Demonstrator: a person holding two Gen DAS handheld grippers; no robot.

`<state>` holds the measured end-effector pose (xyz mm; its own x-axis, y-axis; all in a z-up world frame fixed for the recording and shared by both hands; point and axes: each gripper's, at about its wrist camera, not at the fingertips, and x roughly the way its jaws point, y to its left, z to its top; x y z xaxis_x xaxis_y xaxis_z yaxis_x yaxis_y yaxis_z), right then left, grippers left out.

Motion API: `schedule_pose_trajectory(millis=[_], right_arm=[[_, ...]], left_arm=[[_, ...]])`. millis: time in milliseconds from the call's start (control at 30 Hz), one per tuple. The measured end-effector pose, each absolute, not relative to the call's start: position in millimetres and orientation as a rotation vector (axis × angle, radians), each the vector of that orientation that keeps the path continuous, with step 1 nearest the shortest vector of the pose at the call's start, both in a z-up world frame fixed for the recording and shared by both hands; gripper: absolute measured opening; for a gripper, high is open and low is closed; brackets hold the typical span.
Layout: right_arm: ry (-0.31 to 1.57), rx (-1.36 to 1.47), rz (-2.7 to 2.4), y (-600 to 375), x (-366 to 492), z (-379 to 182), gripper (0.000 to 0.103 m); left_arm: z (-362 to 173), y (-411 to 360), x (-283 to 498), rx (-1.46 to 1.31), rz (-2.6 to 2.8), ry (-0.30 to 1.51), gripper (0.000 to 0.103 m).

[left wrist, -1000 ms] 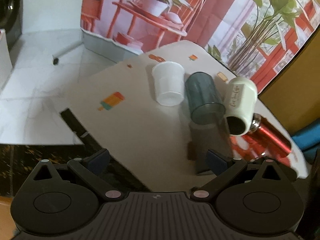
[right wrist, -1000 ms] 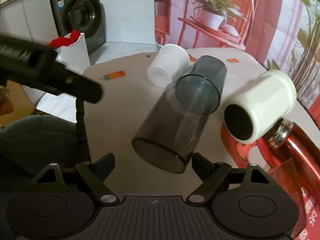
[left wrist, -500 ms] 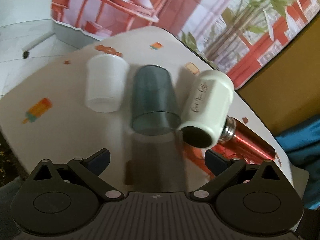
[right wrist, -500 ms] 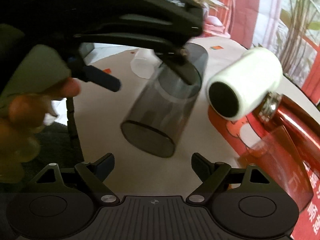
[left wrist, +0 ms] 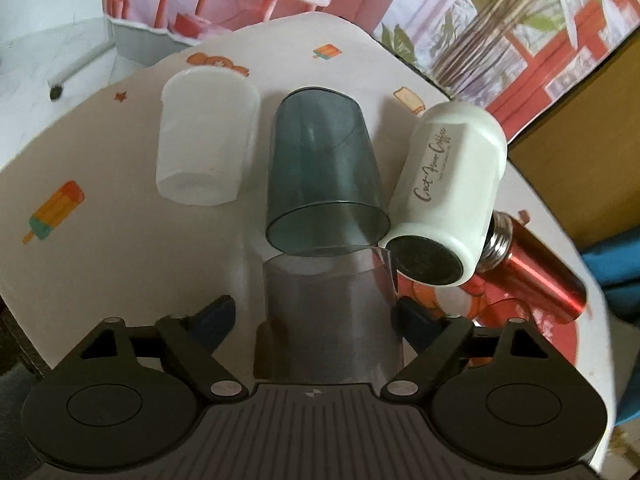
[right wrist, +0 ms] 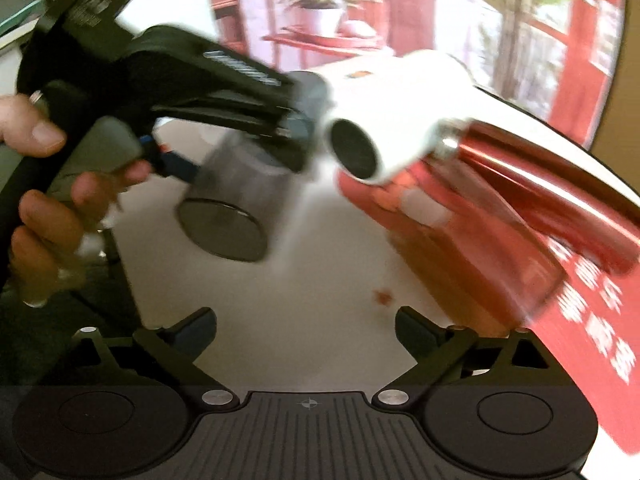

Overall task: Flip cup upright
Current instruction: 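Grasp the grey translucent cup by its rim with the left tool, then lift the grey cup with the left tool and rotate it upright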

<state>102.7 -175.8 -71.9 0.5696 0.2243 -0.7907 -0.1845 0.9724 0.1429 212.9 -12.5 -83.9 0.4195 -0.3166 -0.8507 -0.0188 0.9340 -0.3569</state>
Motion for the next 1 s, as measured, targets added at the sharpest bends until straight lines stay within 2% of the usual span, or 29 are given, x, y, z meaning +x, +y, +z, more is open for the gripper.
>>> schedule_pose_trajectory(millis=[67, 133, 267, 767, 1000], right_arm=[[0.926, 0.085, 0.196, -192, 91, -72, 0.097], [0.922, 0.092, 0.178, -195, 88, -72, 0.103], [0.904, 0.099, 0.124, -205, 74, -70, 0.103], [0.835, 0.339, -0.022, -236, 53, -68, 0.103], [0.823, 0.326, -0.052, -237, 46, -67, 0.103]], left_arm=[[-83, -7, 213, -0.356, -0.202, 1.123, 0.084], [-81, -5, 212, -0.359, -0.221, 1.111, 0.079], [-75, -1, 207, -0.346, -0.238, 1.107, 0.075], [-70, -12, 193, -0.121, -0.297, 1.186, 0.074], [-68, -34, 210, 0.034, -0.268, 1.18, 0.074]])
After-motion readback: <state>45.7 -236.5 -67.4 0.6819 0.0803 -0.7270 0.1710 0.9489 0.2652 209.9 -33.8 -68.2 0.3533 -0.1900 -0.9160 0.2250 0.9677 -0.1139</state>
